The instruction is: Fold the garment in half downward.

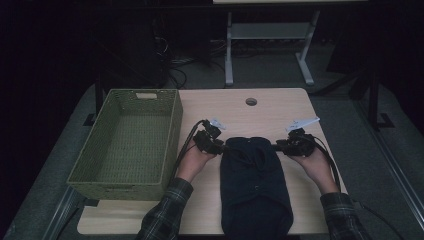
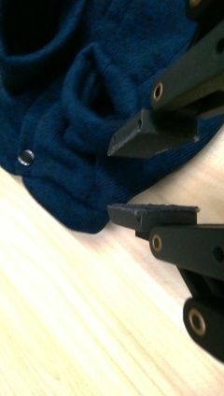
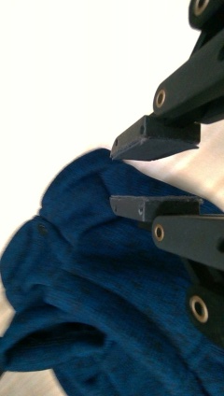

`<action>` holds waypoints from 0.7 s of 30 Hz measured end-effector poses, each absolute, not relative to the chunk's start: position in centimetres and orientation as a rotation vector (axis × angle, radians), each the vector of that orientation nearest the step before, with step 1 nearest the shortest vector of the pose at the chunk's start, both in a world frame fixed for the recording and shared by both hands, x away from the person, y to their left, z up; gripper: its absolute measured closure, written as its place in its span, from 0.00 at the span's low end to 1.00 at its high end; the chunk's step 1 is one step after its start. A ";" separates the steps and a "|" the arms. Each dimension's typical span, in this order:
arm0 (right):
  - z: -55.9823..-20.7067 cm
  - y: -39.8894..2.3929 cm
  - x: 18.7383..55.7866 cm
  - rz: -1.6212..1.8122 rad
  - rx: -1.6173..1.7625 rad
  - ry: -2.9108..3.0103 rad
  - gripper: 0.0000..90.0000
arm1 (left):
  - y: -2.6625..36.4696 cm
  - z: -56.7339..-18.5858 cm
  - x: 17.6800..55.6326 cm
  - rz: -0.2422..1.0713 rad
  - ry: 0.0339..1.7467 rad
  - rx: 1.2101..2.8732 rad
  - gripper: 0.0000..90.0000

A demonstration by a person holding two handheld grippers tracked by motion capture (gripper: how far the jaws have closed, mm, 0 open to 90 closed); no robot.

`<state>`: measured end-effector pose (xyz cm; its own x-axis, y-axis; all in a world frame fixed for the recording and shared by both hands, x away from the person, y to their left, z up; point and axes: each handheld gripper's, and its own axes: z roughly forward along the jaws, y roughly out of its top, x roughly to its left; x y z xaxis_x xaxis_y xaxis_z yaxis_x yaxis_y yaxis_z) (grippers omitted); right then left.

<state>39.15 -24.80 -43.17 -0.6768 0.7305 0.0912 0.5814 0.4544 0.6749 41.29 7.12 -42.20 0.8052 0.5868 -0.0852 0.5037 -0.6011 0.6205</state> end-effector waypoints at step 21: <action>-42.6 -24.1 42.6 1.097 1.139 2.479 0.60 | 5.9 -45.5 45.9 0.098 0.870 2.320 0.55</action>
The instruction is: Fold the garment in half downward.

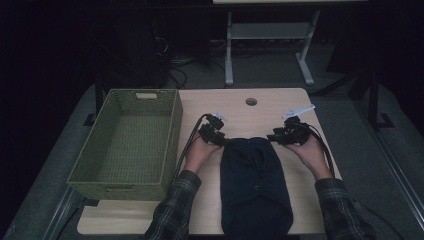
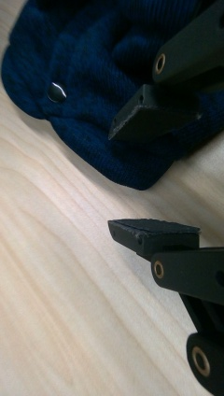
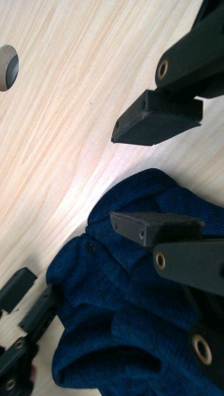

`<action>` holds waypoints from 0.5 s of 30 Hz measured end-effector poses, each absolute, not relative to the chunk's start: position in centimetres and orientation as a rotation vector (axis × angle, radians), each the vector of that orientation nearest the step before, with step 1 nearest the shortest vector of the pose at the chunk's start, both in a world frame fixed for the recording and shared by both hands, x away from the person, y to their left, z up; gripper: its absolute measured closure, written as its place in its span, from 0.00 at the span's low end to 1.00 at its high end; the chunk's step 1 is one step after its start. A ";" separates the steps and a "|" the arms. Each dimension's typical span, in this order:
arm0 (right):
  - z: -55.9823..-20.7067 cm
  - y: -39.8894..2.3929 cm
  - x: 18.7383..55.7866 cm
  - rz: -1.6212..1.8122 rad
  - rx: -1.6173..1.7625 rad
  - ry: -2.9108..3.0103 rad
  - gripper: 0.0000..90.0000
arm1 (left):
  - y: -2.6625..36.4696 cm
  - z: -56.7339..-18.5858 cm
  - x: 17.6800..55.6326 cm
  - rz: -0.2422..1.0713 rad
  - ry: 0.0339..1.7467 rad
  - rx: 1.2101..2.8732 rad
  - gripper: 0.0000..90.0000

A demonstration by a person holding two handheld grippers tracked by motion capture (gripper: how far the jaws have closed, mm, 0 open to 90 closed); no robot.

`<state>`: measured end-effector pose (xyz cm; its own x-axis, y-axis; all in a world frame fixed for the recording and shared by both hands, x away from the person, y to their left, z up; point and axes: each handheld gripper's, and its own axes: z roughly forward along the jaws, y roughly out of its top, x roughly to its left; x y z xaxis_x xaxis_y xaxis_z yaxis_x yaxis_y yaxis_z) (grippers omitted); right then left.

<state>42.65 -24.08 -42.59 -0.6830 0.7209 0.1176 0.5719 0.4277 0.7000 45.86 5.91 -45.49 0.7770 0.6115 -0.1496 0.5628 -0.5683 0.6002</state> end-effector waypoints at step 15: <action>-45.9 -23.3 44.1 1.041 1.170 2.545 0.60 | 5.8 -45.9 45.9 0.115 0.858 2.326 0.59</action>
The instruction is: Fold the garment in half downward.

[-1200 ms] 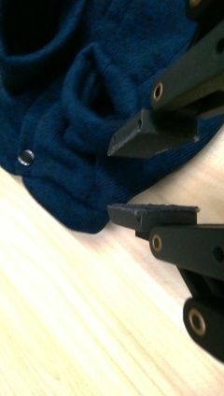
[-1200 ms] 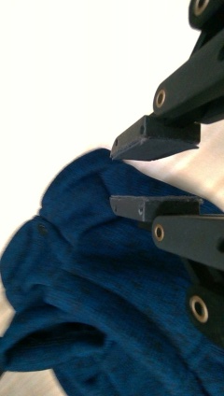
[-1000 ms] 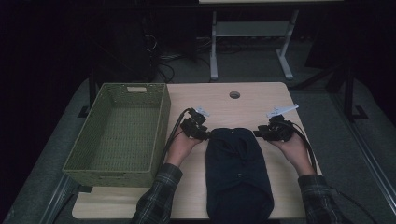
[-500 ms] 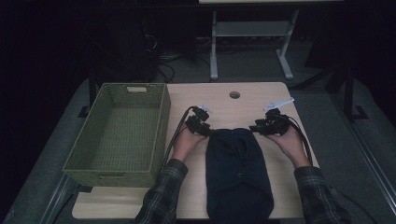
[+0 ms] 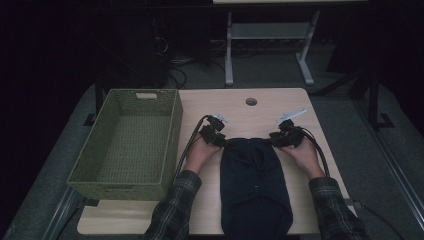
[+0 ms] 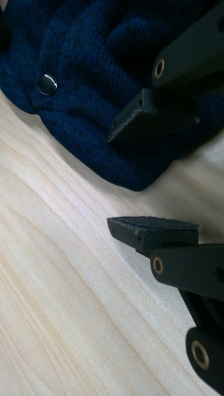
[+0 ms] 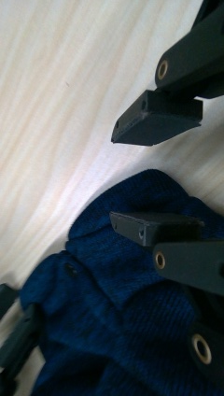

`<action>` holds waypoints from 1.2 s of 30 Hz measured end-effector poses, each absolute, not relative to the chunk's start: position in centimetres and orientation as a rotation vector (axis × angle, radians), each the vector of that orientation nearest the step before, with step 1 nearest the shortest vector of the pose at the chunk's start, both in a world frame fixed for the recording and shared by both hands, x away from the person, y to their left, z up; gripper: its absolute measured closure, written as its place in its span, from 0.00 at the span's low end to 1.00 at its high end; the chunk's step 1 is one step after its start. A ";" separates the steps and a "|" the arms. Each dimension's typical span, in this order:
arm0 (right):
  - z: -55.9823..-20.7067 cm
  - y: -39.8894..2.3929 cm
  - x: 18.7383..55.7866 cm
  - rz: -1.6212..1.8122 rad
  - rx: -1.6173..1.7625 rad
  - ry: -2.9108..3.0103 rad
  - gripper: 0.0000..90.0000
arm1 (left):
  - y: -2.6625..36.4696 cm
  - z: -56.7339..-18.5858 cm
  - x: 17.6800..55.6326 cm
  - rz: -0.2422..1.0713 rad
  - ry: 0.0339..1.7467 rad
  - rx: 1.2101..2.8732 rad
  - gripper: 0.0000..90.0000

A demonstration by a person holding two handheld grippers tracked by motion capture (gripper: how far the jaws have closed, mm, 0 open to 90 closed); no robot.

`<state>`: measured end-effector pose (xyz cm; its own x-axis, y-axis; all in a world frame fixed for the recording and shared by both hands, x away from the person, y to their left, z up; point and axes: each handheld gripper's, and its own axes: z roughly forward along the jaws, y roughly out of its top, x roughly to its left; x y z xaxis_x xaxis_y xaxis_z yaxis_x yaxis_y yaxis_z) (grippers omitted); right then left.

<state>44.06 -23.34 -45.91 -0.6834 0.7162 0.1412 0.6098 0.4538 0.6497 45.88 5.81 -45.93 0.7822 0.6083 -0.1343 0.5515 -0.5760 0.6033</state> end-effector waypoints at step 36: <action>-44.2 -22.5 43.8 1.033 1.102 2.469 0.93 | 5.7 -43.8 46.0 0.174 0.879 2.268 0.91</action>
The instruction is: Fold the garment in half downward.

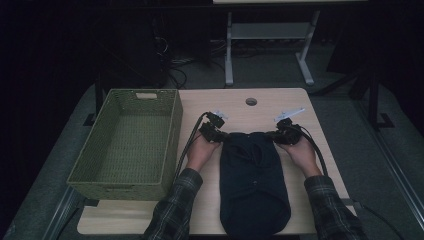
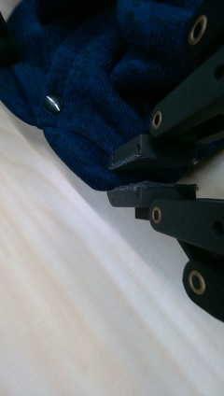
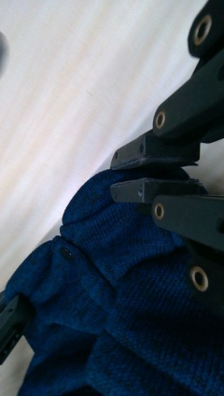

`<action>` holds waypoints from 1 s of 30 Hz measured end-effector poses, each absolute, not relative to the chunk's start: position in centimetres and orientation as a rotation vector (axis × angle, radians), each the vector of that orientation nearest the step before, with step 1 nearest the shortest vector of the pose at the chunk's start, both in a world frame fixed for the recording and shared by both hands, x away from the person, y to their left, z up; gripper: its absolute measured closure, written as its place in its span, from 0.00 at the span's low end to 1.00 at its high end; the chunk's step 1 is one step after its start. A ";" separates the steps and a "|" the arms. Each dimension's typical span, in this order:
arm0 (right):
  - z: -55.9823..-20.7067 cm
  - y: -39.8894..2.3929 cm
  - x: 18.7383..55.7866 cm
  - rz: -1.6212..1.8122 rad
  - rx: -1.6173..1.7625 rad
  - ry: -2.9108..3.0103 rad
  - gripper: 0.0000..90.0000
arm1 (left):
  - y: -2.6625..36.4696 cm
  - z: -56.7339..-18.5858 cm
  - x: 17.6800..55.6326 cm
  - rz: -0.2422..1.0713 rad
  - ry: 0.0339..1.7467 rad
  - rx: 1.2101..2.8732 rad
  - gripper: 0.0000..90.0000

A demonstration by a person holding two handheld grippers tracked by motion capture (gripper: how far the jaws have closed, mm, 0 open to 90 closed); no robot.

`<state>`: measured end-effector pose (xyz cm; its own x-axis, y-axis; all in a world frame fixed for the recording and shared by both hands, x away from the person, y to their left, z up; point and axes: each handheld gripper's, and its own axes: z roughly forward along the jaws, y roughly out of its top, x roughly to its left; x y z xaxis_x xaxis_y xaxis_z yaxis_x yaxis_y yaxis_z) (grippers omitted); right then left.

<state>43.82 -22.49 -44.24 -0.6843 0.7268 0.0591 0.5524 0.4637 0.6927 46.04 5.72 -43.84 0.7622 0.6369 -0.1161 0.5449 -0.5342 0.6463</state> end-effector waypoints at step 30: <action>-34.8 -22.3 43.8 1.153 0.942 2.268 0.92 | 6.7 -33.2 44.6 0.422 0.713 2.140 0.91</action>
<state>43.81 -22.33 -34.83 -0.6795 0.7308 -0.0650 0.3780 0.4247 0.8227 44.59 6.69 -33.15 0.7835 0.6191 0.0522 0.3439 -0.5021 0.7935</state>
